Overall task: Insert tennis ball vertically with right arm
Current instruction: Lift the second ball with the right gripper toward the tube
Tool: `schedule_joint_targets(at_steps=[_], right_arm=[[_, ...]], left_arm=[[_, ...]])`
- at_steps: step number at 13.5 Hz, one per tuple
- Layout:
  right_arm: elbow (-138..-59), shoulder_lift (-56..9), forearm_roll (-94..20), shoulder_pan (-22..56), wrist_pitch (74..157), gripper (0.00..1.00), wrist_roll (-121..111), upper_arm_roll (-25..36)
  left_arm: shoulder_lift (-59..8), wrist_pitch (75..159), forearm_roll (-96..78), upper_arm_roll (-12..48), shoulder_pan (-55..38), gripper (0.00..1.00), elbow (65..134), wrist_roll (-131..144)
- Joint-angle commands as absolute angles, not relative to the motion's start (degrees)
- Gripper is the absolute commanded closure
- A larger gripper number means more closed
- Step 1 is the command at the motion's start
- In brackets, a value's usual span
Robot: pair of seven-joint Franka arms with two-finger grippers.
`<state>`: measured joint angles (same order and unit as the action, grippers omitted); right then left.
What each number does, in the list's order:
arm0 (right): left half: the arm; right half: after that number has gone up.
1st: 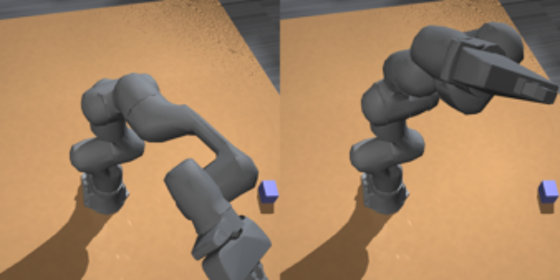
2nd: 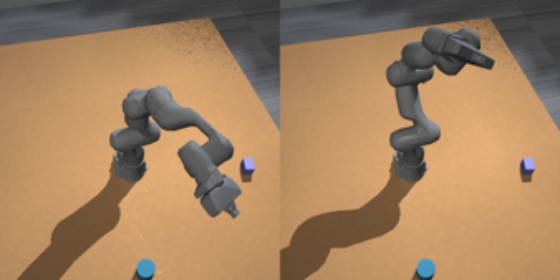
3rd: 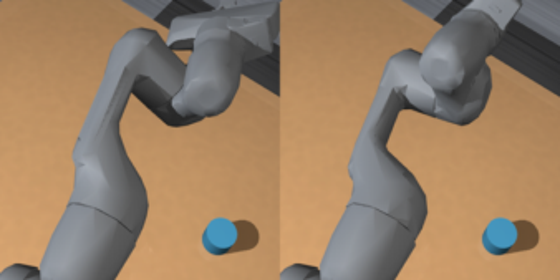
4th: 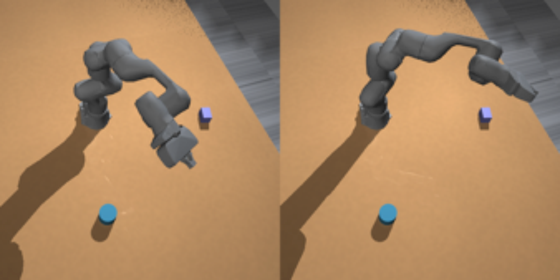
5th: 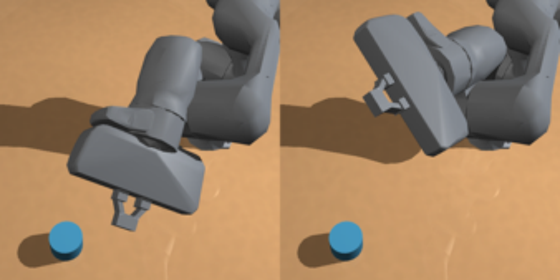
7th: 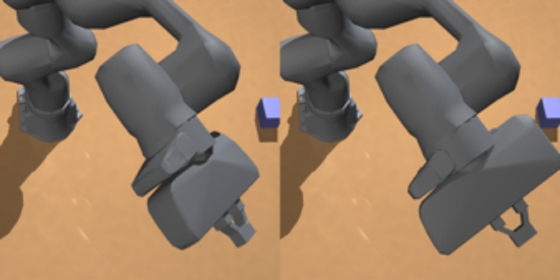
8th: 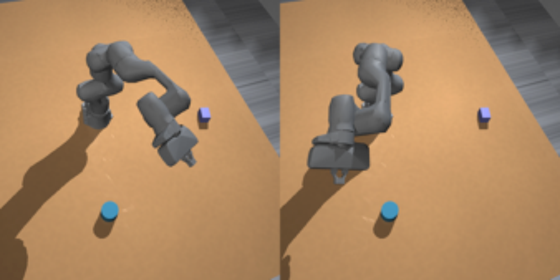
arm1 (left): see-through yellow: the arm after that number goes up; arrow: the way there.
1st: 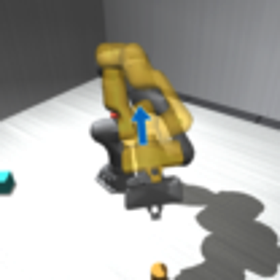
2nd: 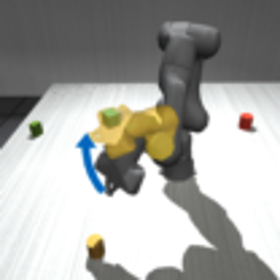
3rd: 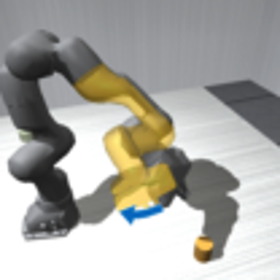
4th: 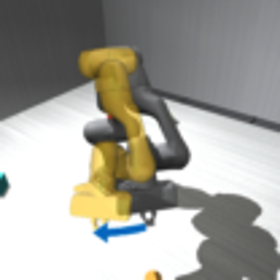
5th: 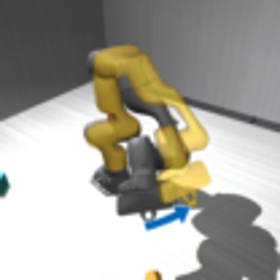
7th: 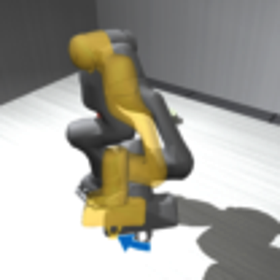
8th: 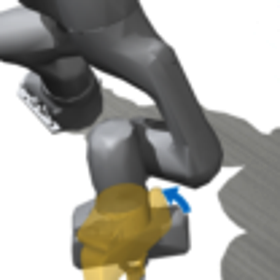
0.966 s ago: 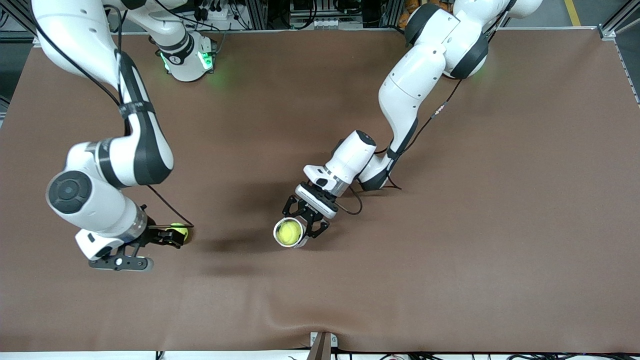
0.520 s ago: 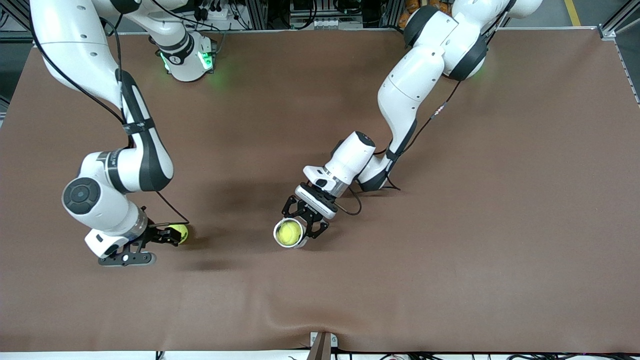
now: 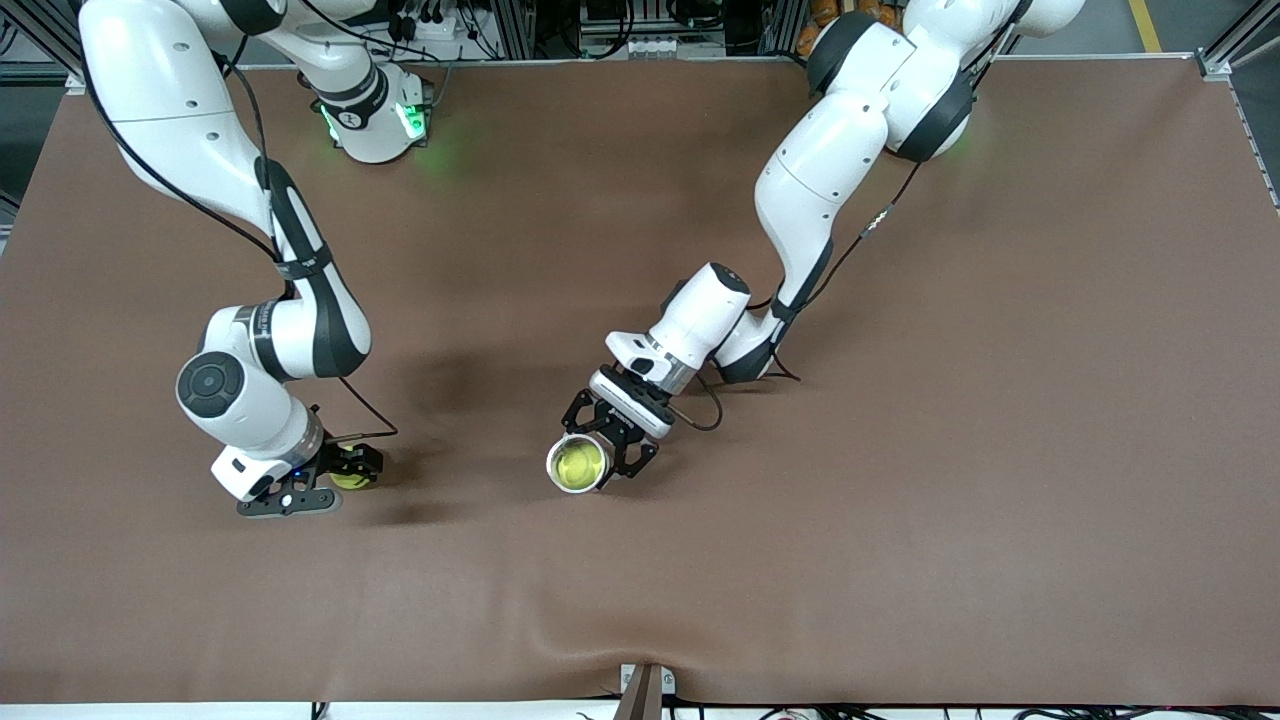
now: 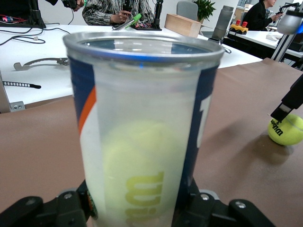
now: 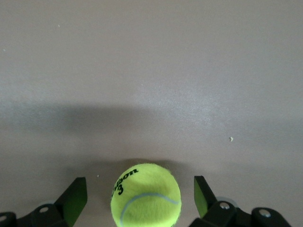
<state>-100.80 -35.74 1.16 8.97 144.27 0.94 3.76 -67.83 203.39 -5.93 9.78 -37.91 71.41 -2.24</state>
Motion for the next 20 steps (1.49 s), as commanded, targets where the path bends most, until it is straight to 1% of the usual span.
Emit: schedule_joint_targets(at_steps=[1, 2, 4, 9, 10, 13, 14, 16, 17, 18, 20], right_arm=[[-102.4, -35.8, 1.6, 7.4, 146.0, 0.0, 0.0, 3.0], [-102.4, -36.1, 1.6, 7.1, 146.2, 0.0, -0.1, 3.0], [-102.4, -36.6, 1.6, 6.9, 146.9, 0.0, -0.2, 2.9], [-103.3, -37.8, 0.8, 6.4, 147.7, 0.0, 0.1, 2.5], [-103.4, -37.8, -0.5, 6.3, 147.6, 0.0, 0.1, 1.9], [-103.9, -37.8, -2.3, 6.5, 147.5, 0.0, 0.1, 1.8], [-103.9, -37.8, -2.3, 6.5, 147.5, 0.07, 0.1, 1.7], [-103.9, -37.6, -2.3, 6.5, 147.4, 0.36, 0.1, 1.8], [-103.8, -37.4, -2.3, 6.5, 147.2, 0.49, 0.0, 1.7], [-103.8, -37.0, -2.3, 6.5, 147.0, 0.58, 0.0, 1.8], [-103.7, -35.5, -2.3, 6.4, 146.3, 0.7, -0.1, 1.8]], left_arm=[[-69.4, 203.9, -7.0, 9.1, -38.8, 0.26, 68.8, -1.8], [-69.4, 203.9, -7.0, 9.1, -38.8, 0.22, 68.8, -1.8], [-69.3, 203.9, -7.0, 9.1, -38.8, 0.19, 68.8, -1.8], [-69.3, 203.9, -7.0, 8.3, -39.4, 0.19, 68.8, -1.9], [-69.3, 203.9, -7.0, 8.3, -39.4, 0.15, 68.8, -1.9], [-69.0, 203.8, -7.0, 8.3, -39.6, 0.14, 68.9, -1.9], [-68.9, 203.8, -7.0, 8.3, -39.6, 0.11, 68.8, -1.8], [-68.8, 203.8, -6.9, 8.3, -39.6, 0.08, 68.8, -1.9], [-68.8, 203.8, -6.9, 8.3, -39.6, 0.03, 68.9, -1.9], [-68.7, 203.8, -6.9, 8.3, -39.6, 0.0, 68.9, -1.9], [-68.7, 203.8, -6.9, 8.2, -39.6, 0.0, 68.9, -1.9]])
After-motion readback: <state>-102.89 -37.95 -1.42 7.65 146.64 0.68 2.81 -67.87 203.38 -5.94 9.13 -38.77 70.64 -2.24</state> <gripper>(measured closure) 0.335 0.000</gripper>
